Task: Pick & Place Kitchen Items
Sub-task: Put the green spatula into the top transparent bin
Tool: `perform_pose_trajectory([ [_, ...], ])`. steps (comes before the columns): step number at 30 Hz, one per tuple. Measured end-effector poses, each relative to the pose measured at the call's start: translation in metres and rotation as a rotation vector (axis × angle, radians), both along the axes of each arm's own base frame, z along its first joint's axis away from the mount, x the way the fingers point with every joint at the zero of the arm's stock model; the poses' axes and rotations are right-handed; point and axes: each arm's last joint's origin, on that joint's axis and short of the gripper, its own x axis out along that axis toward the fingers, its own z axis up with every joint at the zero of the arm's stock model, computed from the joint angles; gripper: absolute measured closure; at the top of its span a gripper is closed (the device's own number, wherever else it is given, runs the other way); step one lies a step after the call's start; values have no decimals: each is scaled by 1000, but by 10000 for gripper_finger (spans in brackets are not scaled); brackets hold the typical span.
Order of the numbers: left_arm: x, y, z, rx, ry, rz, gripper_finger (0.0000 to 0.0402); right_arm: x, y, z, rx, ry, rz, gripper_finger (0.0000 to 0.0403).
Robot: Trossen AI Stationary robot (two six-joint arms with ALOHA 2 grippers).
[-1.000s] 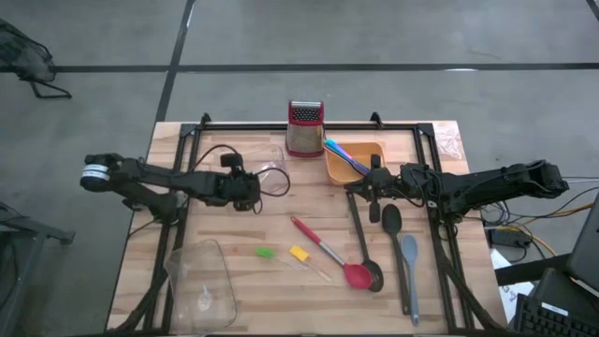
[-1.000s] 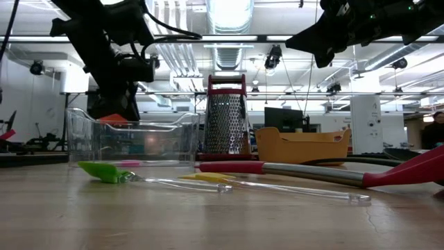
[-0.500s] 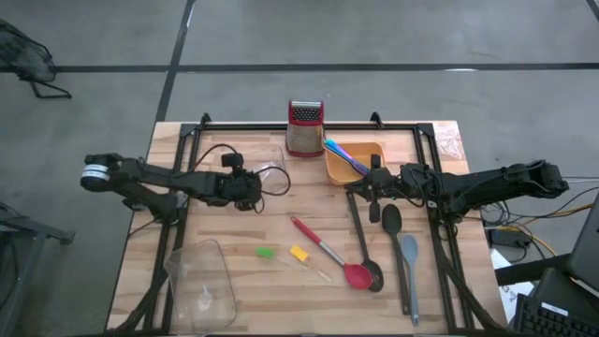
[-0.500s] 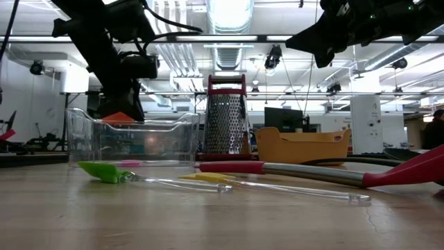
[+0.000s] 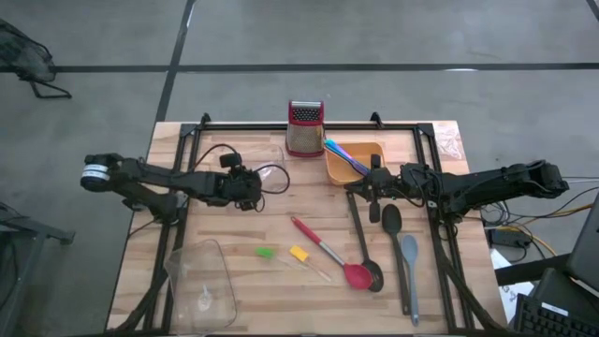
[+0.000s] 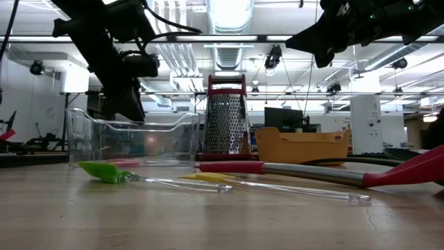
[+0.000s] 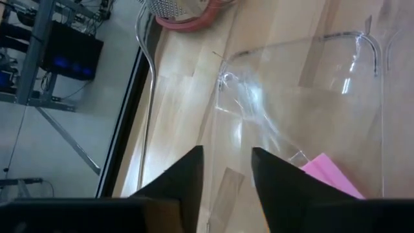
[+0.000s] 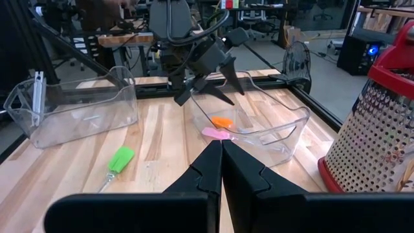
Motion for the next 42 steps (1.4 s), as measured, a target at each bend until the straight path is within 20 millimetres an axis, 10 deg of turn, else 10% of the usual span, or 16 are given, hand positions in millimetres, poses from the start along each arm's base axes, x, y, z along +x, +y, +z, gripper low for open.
perform_pose_trajectory([
  [18,14,-77,39,-159,-122,-389,239,0,0,0,3,-1,-1,394],
  [42,45,-146,-34,-482,96,-542,239,0,0,0,4,-1,-1,394],
])
